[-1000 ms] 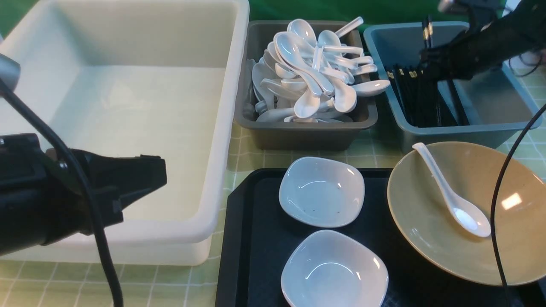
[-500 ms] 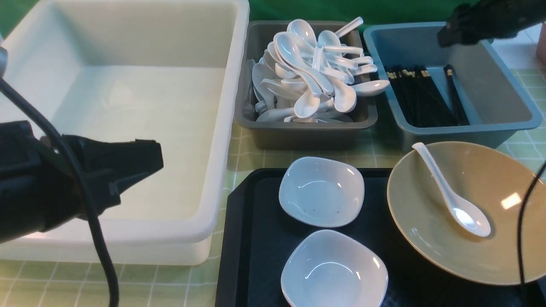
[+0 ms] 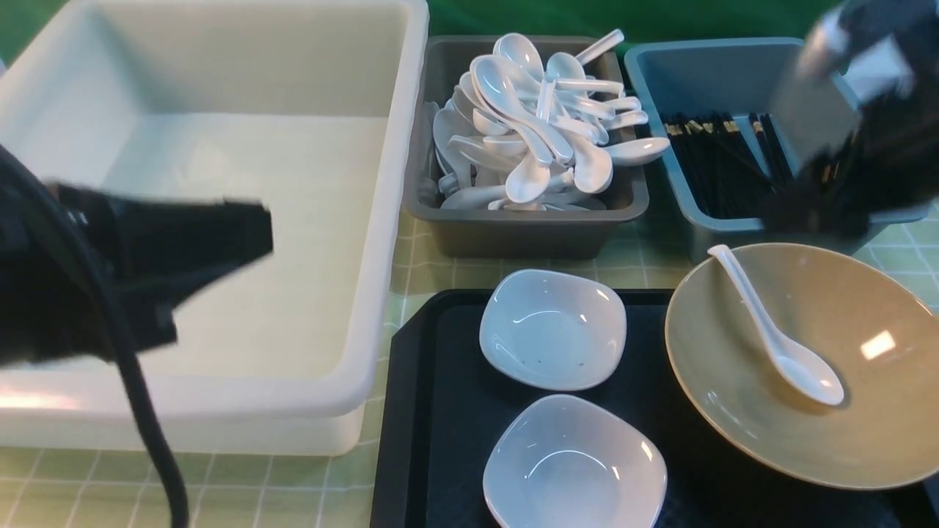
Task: On green table put chopsticks spoon bowls plates into blue grey white boxes.
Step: 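Reach down and grasp the white spoon resting in the bowl with the right gripper, then place the white spoon into the bin of spoons with the right gripper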
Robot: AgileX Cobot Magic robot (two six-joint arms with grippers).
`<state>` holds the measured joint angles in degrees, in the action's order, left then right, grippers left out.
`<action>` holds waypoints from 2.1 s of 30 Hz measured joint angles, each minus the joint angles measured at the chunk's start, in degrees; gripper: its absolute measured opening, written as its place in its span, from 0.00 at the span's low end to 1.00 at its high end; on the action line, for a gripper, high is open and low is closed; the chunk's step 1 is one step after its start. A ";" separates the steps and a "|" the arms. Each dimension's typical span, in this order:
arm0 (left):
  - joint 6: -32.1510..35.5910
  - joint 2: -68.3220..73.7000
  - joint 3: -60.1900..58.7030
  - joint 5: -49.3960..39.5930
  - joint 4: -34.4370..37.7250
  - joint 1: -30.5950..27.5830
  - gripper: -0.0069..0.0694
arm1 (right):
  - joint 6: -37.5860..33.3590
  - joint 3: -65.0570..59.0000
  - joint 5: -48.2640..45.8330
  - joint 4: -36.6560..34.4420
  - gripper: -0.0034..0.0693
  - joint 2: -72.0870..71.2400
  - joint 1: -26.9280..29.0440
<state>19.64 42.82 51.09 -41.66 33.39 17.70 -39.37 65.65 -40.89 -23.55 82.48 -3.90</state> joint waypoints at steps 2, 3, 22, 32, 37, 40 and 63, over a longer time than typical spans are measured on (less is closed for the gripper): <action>1.84 0.12 1.93 -0.01 -0.17 0.00 0.09 | -0.06 -5.10 3.48 0.00 0.67 1.86 -0.16; 2.09 0.13 2.36 -0.01 -0.17 0.00 0.09 | -0.06 -6.22 5.11 0.07 0.67 2.96 -0.16; 2.39 0.41 2.71 -3.69 -1.30 0.00 0.09 | -1.04 -8.13 14.30 -0.06 0.31 15.62 -0.16; 2.39 0.41 2.71 -3.69 -1.30 0.00 0.09 | -1.04 -6.85 10.30 -0.06 0.31 13.74 -0.16; 2.39 0.41 2.71 -3.22 -1.30 0.00 0.09 | 0.06 -2.11 7.05 -0.22 0.31 11.35 -2.55; 2.39 0.41 2.71 -2.82 -1.30 0.00 0.09 | 0.37 2.23 5.27 -1.75 0.31 11.05 -5.27; 2.39 0.43 2.71 -2.90 -1.30 0.00 0.09 | 9.39 69.24 4.98 -15.00 0.39 54.55 -10.40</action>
<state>22.03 43.25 53.80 -44.57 32.09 17.70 -29.98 134.89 -35.91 -38.55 137.03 -14.30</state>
